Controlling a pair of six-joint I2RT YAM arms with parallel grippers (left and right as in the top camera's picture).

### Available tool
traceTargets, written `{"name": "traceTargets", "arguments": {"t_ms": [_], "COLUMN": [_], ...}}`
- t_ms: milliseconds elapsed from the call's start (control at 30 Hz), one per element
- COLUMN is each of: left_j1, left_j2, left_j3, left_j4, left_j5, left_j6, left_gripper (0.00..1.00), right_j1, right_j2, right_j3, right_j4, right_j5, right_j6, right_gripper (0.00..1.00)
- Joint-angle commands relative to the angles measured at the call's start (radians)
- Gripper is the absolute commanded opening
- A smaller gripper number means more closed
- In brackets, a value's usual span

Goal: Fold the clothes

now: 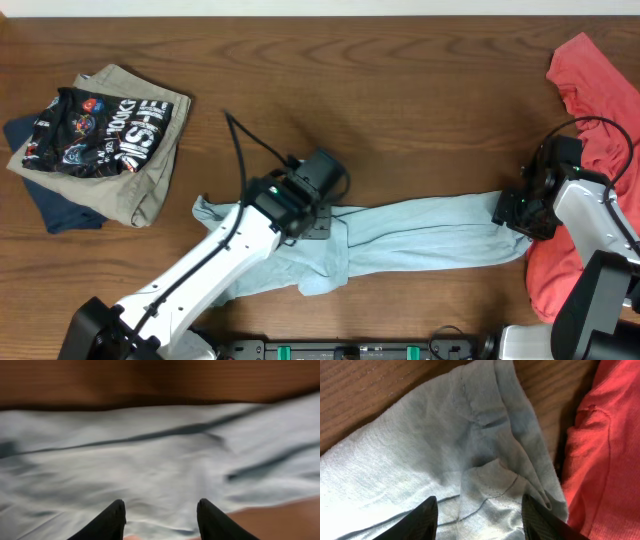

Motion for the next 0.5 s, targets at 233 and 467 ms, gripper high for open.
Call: {"name": "traceTargets", "arguments": {"t_ms": [233, 467], "left_j1": [0.243, 0.346], "left_j2": [0.013, 0.013], "left_j3": [-0.013, -0.080], "left_j4": [-0.147, -0.137], "left_j5": [-0.069, -0.052], "left_j6": [-0.043, -0.049], "left_gripper": [0.48, 0.49], "right_j1": [-0.008, -0.008], "right_j2": [-0.002, -0.002], "right_j3": [-0.004, -0.004], "right_j4": [0.000, -0.001], "right_j5": [0.000, 0.000], "right_j6": [0.007, 0.006], "right_gripper": [0.52, 0.52]}}
